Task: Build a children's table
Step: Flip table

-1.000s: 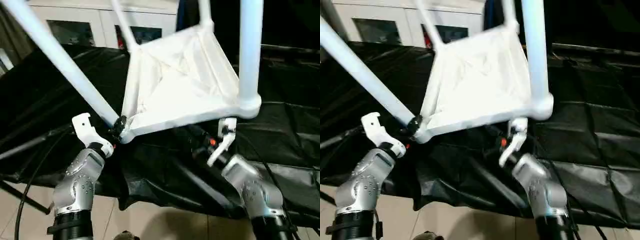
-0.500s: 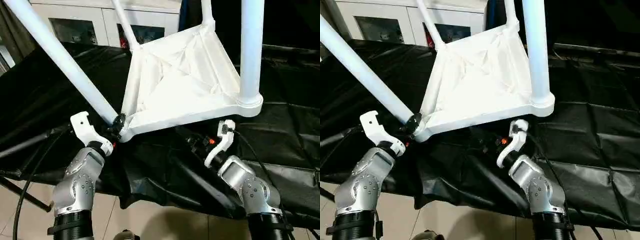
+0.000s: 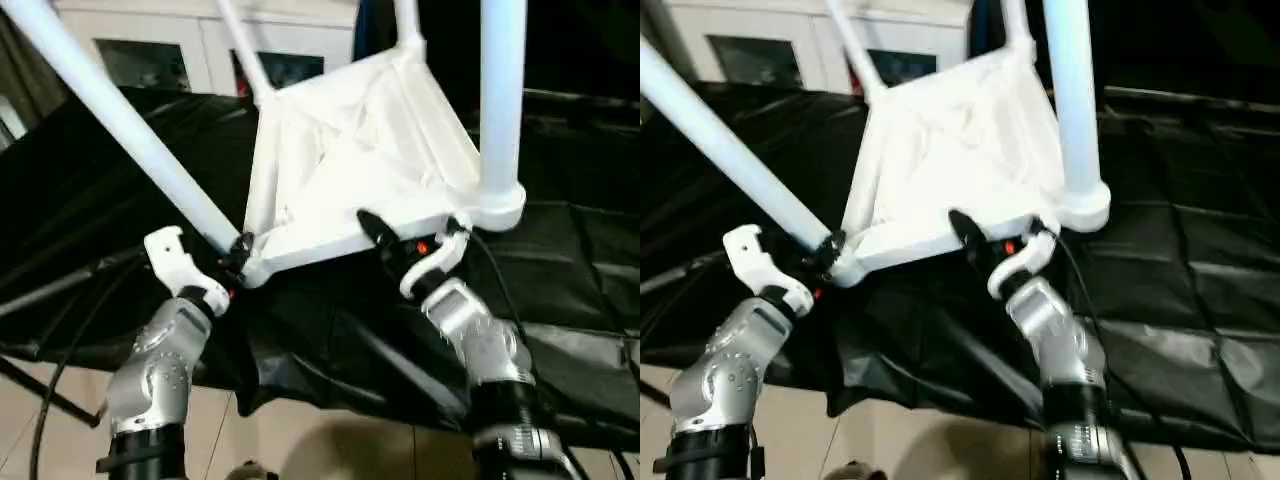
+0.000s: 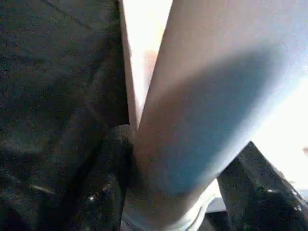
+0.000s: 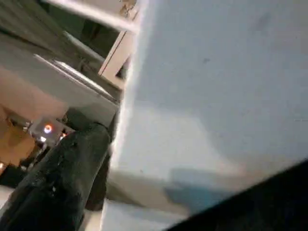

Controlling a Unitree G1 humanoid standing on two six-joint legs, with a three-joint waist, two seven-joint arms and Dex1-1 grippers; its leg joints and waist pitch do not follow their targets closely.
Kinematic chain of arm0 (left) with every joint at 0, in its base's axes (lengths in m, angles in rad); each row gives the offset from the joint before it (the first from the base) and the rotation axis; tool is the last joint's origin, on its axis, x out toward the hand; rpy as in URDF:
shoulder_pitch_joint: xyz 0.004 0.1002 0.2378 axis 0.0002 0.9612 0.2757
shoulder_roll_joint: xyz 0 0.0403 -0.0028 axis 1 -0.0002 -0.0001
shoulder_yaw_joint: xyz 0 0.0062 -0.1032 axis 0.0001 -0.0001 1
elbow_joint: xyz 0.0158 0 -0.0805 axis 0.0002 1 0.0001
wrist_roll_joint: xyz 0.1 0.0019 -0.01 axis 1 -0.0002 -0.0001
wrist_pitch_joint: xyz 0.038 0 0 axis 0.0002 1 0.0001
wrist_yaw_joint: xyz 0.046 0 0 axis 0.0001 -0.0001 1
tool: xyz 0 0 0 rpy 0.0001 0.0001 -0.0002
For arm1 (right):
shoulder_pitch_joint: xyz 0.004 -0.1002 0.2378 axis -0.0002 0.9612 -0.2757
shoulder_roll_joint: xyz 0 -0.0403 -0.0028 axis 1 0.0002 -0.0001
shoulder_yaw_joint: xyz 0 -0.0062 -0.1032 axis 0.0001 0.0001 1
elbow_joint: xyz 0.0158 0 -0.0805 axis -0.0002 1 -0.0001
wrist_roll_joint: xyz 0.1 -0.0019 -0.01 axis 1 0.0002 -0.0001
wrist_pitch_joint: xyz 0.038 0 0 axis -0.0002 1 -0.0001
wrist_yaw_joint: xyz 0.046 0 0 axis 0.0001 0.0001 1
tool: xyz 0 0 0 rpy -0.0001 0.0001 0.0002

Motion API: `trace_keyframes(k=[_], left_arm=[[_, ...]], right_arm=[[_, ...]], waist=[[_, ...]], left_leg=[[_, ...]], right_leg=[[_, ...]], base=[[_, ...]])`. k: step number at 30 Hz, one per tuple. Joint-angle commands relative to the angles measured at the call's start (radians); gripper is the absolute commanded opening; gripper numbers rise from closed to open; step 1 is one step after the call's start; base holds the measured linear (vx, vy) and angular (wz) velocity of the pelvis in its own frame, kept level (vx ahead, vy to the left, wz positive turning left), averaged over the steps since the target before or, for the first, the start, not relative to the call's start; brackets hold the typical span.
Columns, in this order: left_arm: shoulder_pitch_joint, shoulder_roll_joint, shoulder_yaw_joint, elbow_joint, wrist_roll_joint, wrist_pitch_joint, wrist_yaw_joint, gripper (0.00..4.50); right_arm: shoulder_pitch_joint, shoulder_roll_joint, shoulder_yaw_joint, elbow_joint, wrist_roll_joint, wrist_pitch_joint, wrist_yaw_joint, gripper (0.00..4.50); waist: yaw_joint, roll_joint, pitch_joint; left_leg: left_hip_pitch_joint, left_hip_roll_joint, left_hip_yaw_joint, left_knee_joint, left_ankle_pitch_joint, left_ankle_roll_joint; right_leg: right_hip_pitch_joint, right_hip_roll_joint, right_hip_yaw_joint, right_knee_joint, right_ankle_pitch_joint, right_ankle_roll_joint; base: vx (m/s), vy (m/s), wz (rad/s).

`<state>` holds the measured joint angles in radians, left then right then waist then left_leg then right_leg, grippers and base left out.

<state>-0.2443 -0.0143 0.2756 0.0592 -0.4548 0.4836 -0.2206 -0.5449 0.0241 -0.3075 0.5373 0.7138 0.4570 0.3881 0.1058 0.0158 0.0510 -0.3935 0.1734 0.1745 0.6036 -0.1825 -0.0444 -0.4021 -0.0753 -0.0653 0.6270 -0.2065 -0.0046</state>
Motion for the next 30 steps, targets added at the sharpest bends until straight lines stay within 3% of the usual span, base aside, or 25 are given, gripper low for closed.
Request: trace_keyframes(k=[1,7,8,16,19,20,23,30], left_arm=[[-0.01,-0.023,-0.008,-0.053,-0.078,0.003,-0.043,2.36],[-0.002,-0.019,-0.02,-0.063,-0.081,0.017,-0.053,2.36],[0.001,-0.018,-0.022,-0.065,-0.082,0.022,-0.057,2.36],[0.016,0.002,-0.051,-0.072,-0.089,0.062,-0.094,2.36],[0.014,0.007,-0.057,-0.07,-0.083,0.062,-0.1,2.36],[0.009,0.007,-0.061,-0.062,-0.073,0.055,-0.099,2.36],[0.0,0.005,-0.059,-0.052,-0.056,0.039,-0.092,2.36],[-0.01,0.018,-0.07,-0.033,-0.053,0.031,-0.1,2.36]], right_arm=[[-0.043,-0.016,-0.015,0.064,0.006,-0.003,0.003,4.5],[-0.128,-0.038,-0.044,0.212,0.009,-0.008,0.05,4.5],[-0.139,-0.041,-0.053,0.234,0.009,-0.013,0.056,4.15],[-0.181,-0.063,-0.121,0.323,0.036,-0.062,0.078,3.66],[-0.185,-0.072,-0.126,0.33,0.03,-0.074,0.095,3.29],[-0.179,-0.081,-0.094,0.316,-0.007,-0.085,0.14,3.27],[-0.173,-0.086,-0.076,0.289,-0.008,-0.064,0.209,3.58],[-0.221,-0.104,-0.155,0.357,0.042,-0.066,0.162,4.12]], waist=[[0.006,-0.01,-0.072],[0.003,-0.015,-0.074],[0.003,-0.014,-0.074],[0.011,-0.011,-0.074],[0.012,-0.01,-0.074],[0.012,-0.008,-0.074],[0.013,-0.006,-0.074],[0.013,-0.007,-0.075]], left_leg=[[0.016,0.05,-0.014,-0.064,-0.079,0.041],[0.014,0.051,-0.012,-0.059,-0.039,0.076],[0.015,0.052,-0.013,-0.059,-0.043,0.079],[0.018,0.054,-0.012,-0.057,-0.052,0.088],[0.019,0.055,-0.012,-0.059,-0.062,0.078],[0.018,0.055,-0.012,-0.059,-0.073,0.072],[0.018,0.054,-0.013,-0.059,-0.077,0.069],[0.019,0.055,-0.014,-0.059,-0.077,0.073]], right_leg=[[0.058,-0.076,0.046,-0.063,-0.027,-0.216],[0.057,-0.075,0.044,-0.056,0.024,-0.243],[0.057,-0.074,0.044,-0.055,0.021,-0.245],[0.054,-0.074,0.043,-0.055,0.011,-0.252],[0.054,-0.074,0.043,-0.056,0.004,-0.252],[0.055,-0.073,0.042,-0.057,-0.001,-0.25],[0.057,-0.074,0.043,-0.057,0.004,-0.247],[0.055,-0.074,0.042,-0.056,0.003,-0.26]], base=[[0.0,0.0,0.0],[0.0,0.0,0.0],[0.0,0.0,0.0],[0.0,0.0,0.0],[0.0,0.0,0.0],[0.0,0.0,0.0],[0.0,0.0,0.0],[0.0,0.0,0.0]])
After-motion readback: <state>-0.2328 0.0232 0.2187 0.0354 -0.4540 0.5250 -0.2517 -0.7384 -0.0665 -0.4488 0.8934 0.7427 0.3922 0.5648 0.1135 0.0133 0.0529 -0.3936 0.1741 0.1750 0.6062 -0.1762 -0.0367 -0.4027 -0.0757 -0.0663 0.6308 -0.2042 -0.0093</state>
